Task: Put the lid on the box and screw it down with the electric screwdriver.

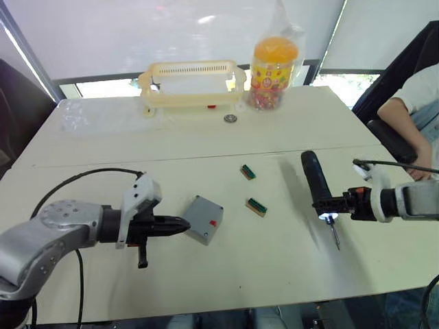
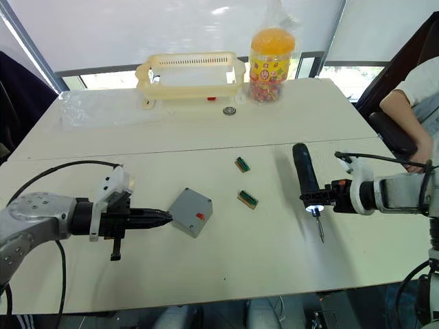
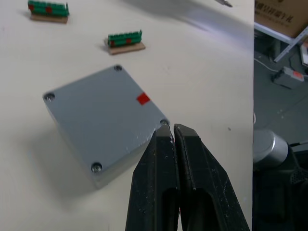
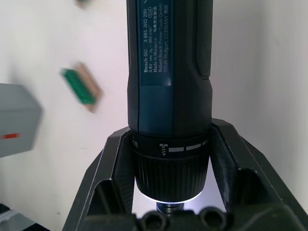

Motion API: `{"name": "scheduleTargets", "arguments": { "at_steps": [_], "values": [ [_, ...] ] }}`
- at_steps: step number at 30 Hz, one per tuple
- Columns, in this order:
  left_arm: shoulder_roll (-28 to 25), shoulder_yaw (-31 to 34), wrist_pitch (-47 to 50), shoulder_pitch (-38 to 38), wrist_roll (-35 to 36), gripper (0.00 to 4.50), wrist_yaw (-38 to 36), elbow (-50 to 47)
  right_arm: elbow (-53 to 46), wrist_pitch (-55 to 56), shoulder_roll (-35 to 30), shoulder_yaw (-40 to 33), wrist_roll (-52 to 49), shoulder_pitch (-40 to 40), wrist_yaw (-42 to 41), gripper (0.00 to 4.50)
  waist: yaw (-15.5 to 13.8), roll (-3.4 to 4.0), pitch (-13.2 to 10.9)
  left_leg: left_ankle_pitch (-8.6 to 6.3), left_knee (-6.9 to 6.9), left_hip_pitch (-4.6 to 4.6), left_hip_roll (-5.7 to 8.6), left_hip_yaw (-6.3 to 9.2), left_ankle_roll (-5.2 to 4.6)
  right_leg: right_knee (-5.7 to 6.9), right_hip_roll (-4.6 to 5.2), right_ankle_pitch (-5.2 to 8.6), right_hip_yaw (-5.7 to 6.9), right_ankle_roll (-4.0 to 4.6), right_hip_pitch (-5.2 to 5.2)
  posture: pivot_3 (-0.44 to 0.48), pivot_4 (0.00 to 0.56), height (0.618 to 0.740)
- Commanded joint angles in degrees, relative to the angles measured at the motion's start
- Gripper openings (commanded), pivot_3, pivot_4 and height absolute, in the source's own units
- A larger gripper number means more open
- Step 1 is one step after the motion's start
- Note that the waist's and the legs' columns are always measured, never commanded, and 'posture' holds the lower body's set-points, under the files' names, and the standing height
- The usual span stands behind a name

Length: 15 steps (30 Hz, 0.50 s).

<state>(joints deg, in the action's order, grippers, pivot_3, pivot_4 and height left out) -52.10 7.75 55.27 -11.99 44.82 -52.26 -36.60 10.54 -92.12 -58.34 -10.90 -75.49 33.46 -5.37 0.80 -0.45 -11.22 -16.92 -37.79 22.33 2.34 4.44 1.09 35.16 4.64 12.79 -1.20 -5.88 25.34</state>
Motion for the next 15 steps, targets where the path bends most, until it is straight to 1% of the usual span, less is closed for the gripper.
{"name": "scheduleTargets", "arguments": {
  "at_steps": [1, 4, 7, 9, 10, 11, 13, 15],
  "values": [
    [0.6, 0.1, -2.0, 0.7, -0.7, 0.06, 1.6, -0.8, 0.3, -0.4, 0.1, 0.1, -0.6, 1.4, 0.2, 1.78, 0.0, 0.00, 0.0, 0.00, -0.02, 0.00, -0.01, 0.00, 0.00, 0.02, -0.01, -0.01, 0.00, -0.02, 0.00, 0.000, 0.150, 0.740],
    [1.1, -0.1, -2.9, 1.1, -1.4, 0.06, 2.6, -0.3, 1.0, -0.4, 1.7, 0.9, 3.6, 1.6, -0.2, 1.78, 0.0, 0.00, 0.0, 0.00, -0.09, 0.02, -0.02, 0.01, 0.00, 0.02, -0.03, -0.14, 0.00, -0.24, -0.01, 0.000, 0.150, 0.740],
    [1.0, 0.4, -3.4, 1.6, -1.3, 0.06, 3.1, 0.3, 0.9, -0.2, 3.2, 1.5, 8.2, 2.2, -1.5, 1.78, 0.0, -0.01, 0.0, 0.00, -0.13, 0.03, -0.01, -0.01, 0.00, 0.02, -0.02, -0.16, -0.02, -0.27, -0.03, 0.000, 0.150, 0.740],
    [0.9, 1.1, -3.6, 2.1, -1.2, 0.00, 3.3, 0.9, 0.2, 1.0, 3.6, 2.4, 11.6, 2.0, -2.5, 2.81, 0.0, -0.01, 0.0, 0.00, -0.21, 0.03, -0.01, -0.02, 0.00, 0.01, -0.02, -0.24, -0.02, -0.29, -0.05, 0.000, 0.150, 0.740],
    [0.9, 1.4, -3.6, 2.3, -1.1, 0.00, 3.4, 1.2, -0.3, 1.5, 3.5, 2.9, 13.0, 1.6, -3.5, 3.11, 0.0, -0.03, 0.0, 0.00, -0.22, 0.02, -0.01, -0.03, 0.00, 0.01, -0.02, -0.25, -0.03, -0.31, -0.08, 0.000, 0.150, 0.740],
    [1.0, 1.8, -3.7, 2.5, -1.0, 0.00, 3.6, 1.5, -0.8, 2.1, 3.4, 3.1, 14.3, 1.2, -4.2, 3.63, 0.0, -0.05, 0.0, 0.00, -0.25, -0.03, -0.01, -0.02, 0.00, 0.01, -0.03, -0.26, -0.03, -0.31, -0.15, 0.000, 0.150, 0.740],
    [1.1, 2.4, -3.8, 2.9, -0.8, 0.00, 4.0, 2.0, -1.7, 2.9, 3.4, 3.3, 16.3, 0.9, -6.0, 4.48, -0.1, -0.13, 0.1, 0.00, -0.30, -0.08, -0.01, 0.00, 0.00, 0.00, -0.03, -0.27, -0.01, -0.31, -0.24, 0.000, 0.150, 0.740],
    [1.5, 3.6, -3.8, 3.0, -0.4, 0.00, 4.9, 3.0, -2.6, 3.7, 3.3, 2.9, 18.1, 1.1, -7.7, 4.48, -0.2, -0.15, 0.1, 0.00, -0.35, -0.08, 0.00, 0.04, 0.00, -0.03, -0.03, -0.27, 0.01, -0.33, -0.31, 0.000, 0.150, 0.740]
  ]
}}
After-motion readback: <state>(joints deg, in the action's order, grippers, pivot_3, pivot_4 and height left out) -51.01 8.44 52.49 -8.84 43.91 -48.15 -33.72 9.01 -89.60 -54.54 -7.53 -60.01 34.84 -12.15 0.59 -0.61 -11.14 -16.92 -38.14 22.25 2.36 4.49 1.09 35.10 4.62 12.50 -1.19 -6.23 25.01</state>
